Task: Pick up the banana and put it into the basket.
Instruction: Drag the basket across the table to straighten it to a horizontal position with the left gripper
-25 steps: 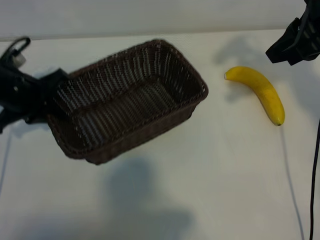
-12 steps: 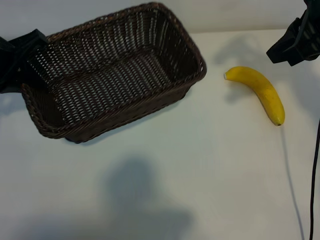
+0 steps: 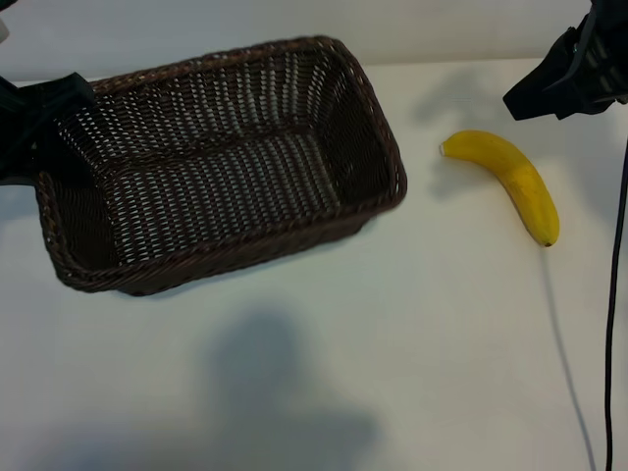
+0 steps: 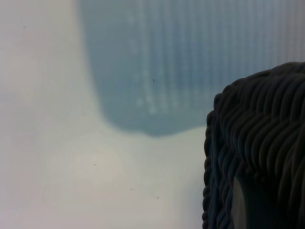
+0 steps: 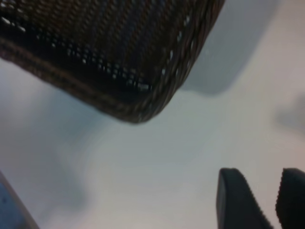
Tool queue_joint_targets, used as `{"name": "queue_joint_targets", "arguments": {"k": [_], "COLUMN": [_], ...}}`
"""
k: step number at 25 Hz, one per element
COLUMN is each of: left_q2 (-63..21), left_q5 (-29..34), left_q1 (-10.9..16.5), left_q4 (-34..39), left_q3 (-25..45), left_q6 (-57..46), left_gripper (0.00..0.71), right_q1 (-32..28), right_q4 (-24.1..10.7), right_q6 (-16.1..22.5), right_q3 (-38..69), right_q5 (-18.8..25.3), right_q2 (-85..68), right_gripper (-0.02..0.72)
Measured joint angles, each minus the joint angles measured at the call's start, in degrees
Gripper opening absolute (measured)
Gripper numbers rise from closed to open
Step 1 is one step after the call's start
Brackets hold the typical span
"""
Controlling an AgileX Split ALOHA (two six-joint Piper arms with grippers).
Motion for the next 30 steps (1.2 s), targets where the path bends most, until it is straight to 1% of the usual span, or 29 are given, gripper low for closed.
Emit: {"name": "queue_joint_targets", "arguments": {"k": [4, 8, 13, 16, 19, 25, 27, 30], "left_q2": [0.0, 0.4, 4.76, 7.91, 10.9, 17.5, 19.08, 20.44], "left_q5": [0.28, 0.61, 1.48, 1.93, 3.13, 7.56, 7.56, 7.61], "left_q1": [0.0, 0.0, -0.06, -0.58, -2.4, -7.59, -8.69, -9.4], "left_q4": [-2.23, -6.22, -9.67, -9.59, -9.54, -9.4, -8.89, -7.97], "left_q3": [0.0, -0.07, -0.3, -2.78, -7.41, -18.14, -20.42, -21.56], "left_q6": [4.63, 8.7, 10.31, 10.31, 10.14, 9.12, 8.23, 7.28], "left_gripper": [0.156, 0.156, 0.156, 0.156, 0.156, 0.156, 0.156, 0.156], "right_q1": [0.0, 0.0, 0.0, 0.0, 0.0, 0.0, 0.0, 0.0], "right_q4": [0.27, 0.66, 0.97, 1.02, 1.18, 1.18, 1.18, 1.18], "right_q6": [0.0, 0.0, 0.0, 0.0, 0.0, 0.0, 0.0, 0.0], "right_q3": [0.0, 0.0, 0.0, 0.0, 0.0, 0.0, 0.0, 0.0], "right_q5": [0.0, 0.0, 0.0, 0.05, 0.09, 0.16, 0.16, 0.28], "right_q2": [0.0, 0.0, 0.0, 0.0, 0.0, 0.0, 0.0, 0.0], "right_gripper": [0.249, 0.249, 0.249, 0.249, 0.249, 0.249, 0.249, 0.249]}}
